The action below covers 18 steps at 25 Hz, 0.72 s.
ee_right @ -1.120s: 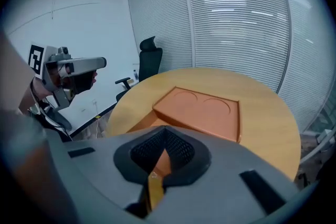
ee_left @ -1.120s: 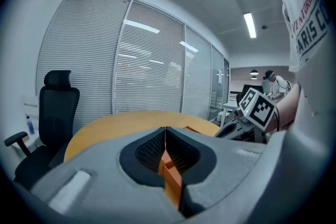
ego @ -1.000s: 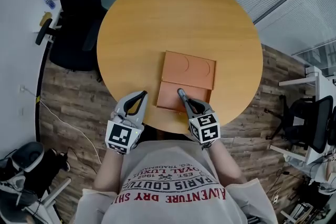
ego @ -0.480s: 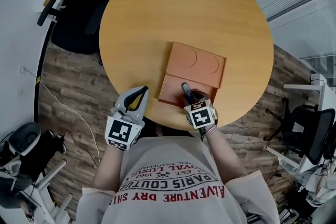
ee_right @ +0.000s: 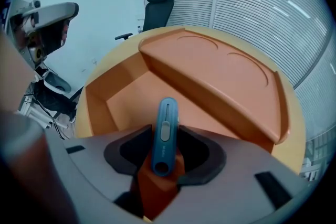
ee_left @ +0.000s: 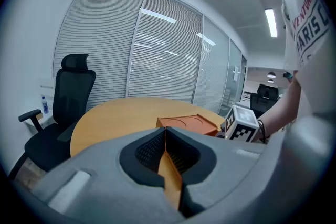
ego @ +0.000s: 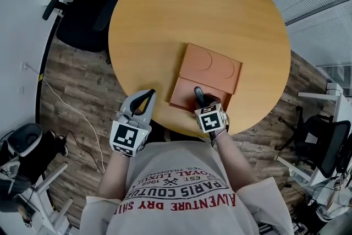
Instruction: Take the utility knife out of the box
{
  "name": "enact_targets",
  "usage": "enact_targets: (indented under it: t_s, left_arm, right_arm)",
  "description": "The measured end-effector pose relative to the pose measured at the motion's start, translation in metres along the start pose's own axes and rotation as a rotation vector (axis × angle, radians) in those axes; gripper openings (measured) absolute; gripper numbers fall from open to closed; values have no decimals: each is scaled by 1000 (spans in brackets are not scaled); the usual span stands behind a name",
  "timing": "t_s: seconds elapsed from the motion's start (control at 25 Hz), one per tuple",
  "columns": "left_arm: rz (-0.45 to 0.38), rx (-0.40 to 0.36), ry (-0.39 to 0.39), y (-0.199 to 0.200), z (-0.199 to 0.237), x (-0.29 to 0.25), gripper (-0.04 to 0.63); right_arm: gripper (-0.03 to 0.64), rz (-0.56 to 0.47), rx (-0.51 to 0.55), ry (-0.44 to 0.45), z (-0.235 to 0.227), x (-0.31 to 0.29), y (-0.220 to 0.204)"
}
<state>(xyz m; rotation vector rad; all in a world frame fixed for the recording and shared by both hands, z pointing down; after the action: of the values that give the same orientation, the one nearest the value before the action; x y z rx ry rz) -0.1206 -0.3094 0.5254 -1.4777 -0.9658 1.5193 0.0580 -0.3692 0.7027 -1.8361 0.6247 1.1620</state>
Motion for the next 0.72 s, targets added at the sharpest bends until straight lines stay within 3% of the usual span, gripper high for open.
enact_targets:
  t_s: [0.52,0.72]
  left_arm:
    - [-15,-40,-8,8,-5,14,11]
    - [-30,-81,-21,15,-9,17,11]
  right_arm:
    - [133,-1,13,-14,4,6,-6]
    - [133,-48,18,-11,4,20,-4]
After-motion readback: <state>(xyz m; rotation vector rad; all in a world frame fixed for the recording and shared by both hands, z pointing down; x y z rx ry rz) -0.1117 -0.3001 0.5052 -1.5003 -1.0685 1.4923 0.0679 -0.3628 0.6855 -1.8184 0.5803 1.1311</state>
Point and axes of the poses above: the fingertips, and each gripper's own axes: x backward along the fingers, z to its left, y out of its top, the point moved 1 cm from there along x, backward along the fingers, and after that the axes turned 11 degrees about y, right-handed, at the moved point
